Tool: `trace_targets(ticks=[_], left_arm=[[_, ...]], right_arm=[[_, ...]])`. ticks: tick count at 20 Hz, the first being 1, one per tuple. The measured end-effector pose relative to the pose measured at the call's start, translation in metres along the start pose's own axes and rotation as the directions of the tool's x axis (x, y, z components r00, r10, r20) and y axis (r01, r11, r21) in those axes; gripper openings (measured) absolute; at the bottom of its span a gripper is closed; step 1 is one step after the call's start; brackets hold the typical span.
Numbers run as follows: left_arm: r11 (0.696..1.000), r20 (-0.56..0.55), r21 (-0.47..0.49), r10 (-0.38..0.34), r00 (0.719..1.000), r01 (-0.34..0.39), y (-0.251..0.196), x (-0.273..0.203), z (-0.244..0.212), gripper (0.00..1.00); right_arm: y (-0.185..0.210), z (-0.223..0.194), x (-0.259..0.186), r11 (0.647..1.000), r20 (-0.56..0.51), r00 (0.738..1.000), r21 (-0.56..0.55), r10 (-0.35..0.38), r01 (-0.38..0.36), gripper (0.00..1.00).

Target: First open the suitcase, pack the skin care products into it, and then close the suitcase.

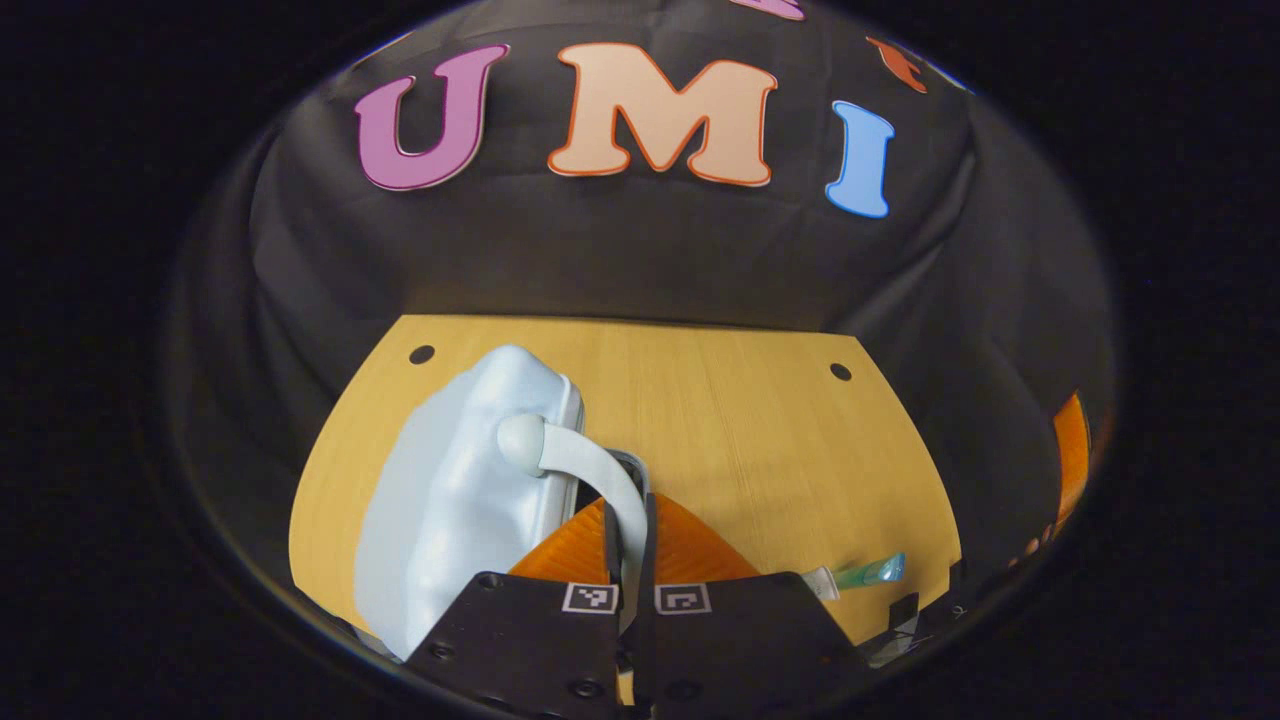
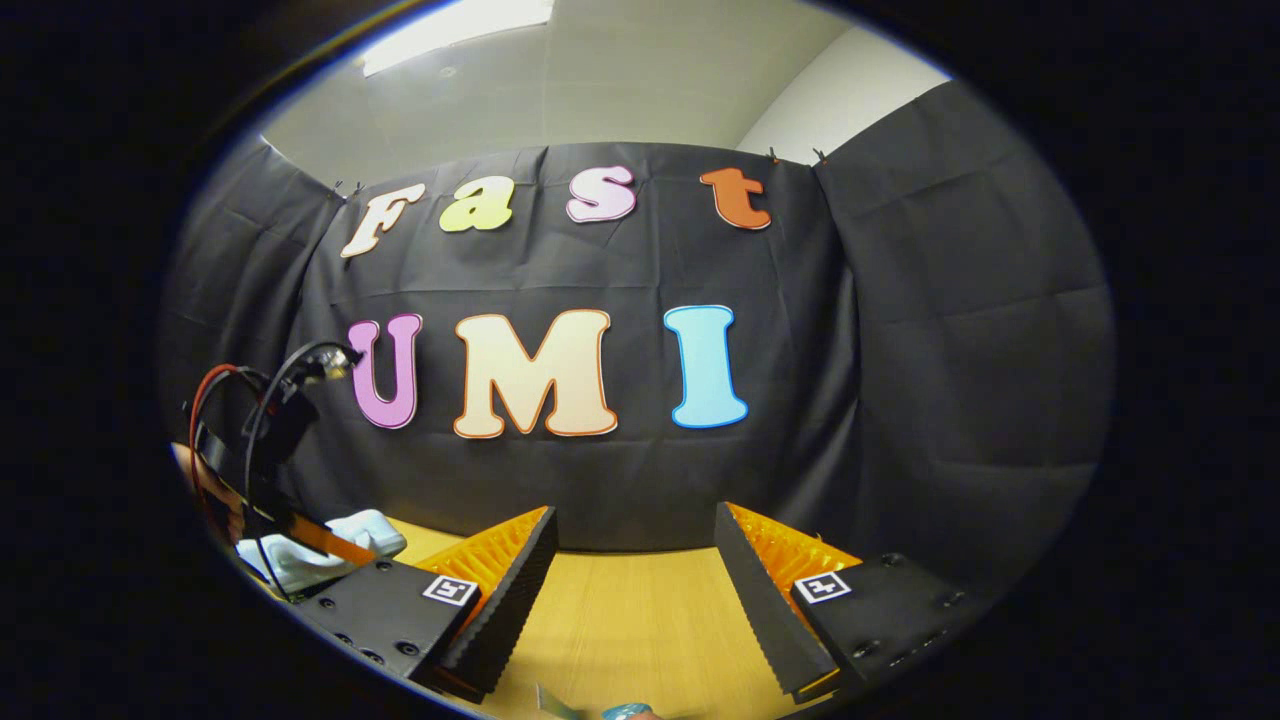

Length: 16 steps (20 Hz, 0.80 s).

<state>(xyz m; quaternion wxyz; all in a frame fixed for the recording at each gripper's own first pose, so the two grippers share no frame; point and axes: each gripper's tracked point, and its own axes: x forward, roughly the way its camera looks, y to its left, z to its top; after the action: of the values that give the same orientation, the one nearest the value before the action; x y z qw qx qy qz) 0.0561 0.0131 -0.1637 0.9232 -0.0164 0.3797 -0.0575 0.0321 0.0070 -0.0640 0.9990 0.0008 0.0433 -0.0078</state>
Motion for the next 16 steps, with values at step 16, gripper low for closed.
trace_targets(ticks=[16], left_arm=[[0.975,0.153,-0.121,0.205,0.967,-0.188,0.209,-0.072,0.048,0.00]], right_arm=[[0.071,0.004,0.006,0.999,0.017,0.999,0.015,0.043,-0.043,0.99]])
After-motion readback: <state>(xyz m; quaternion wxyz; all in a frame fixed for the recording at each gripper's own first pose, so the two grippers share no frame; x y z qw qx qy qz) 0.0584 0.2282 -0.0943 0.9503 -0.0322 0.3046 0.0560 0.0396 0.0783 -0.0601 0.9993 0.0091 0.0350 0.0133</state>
